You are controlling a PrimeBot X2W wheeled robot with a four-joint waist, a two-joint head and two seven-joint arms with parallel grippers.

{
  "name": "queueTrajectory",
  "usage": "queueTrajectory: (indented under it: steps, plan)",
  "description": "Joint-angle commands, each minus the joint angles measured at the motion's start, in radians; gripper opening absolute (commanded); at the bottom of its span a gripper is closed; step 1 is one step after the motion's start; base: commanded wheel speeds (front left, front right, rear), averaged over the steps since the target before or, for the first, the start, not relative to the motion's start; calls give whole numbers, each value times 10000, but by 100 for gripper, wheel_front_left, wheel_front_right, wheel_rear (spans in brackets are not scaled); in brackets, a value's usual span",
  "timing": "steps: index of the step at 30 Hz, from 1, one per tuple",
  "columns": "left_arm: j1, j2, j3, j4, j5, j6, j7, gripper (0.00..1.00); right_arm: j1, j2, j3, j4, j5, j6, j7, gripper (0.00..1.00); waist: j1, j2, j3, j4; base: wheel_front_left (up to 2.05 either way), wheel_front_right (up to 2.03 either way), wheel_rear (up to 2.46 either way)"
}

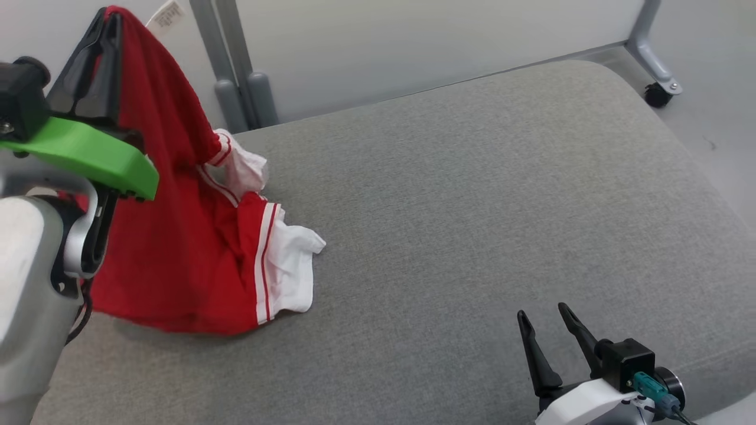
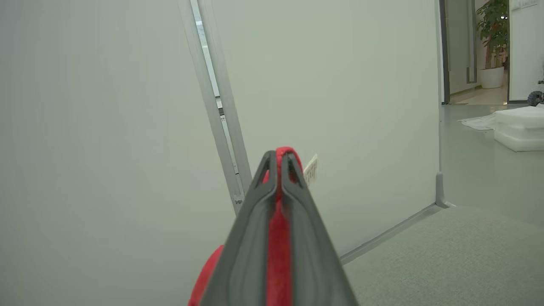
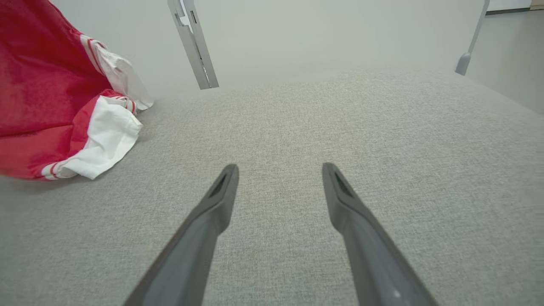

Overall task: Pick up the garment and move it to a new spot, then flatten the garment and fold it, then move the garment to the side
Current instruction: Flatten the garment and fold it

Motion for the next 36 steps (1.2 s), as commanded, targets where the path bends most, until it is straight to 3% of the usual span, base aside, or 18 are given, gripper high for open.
queueTrajectory:
  steps: [1, 7, 10, 20, 27, 34, 35, 36]
  plan:
    - [-283, -135, -86, 39, 151, -121, -93, 0, -94, -19, -14, 7, 52, -18, 1, 100, 0, 0, -97, -768, 0, 0, 0]
    - [-695, -951, -727, 180, 104, -504, -229, 0, 2, -19, -161, 16, 15, -18, 1, 100, 0, 0, -105, -1459, 0, 0, 0]
    - [-767, -1619, -1166, 121, 35, -622, -293, 0, 40, -17, -192, 8, -13, -18, 1, 100, 0, 0, -96, -1650, 0, 0, 0]
    - [442, -3617, -3048, -47, -85, -608, -227, 0, 84, -19, -388, -133, 109, -18, 1, 100, 0, 0, 157, -1487, 0, 0, 0]
    - [2547, -3699, -4265, 897, -623, -890, 15, 0, 109, -16, -466, -112, 105, -18, 1, 100, 0, 0, 398, -839, 0, 0, 0]
    - [4168, -3769, -4422, 1478, -1910, -1231, 199, 0, -39, -19, -545, -87, -34, -18, 1, 100, 0, 0, 502, -83, 0, 0, 0]
    - [4322, -3810, -4422, 1503, -2050, -1299, 210, 24, -59, -19, -537, -87, -41, -18, 1, 100, 0, 0, 506, -6, 0, 0, 0]
    - [4504, -3872, -4412, 1502, -2298, -1441, 238, 65, -82, -17, -533, -85, -51, -18, 1, 100, 0, 0, 507, 83, 0, 0, 0]
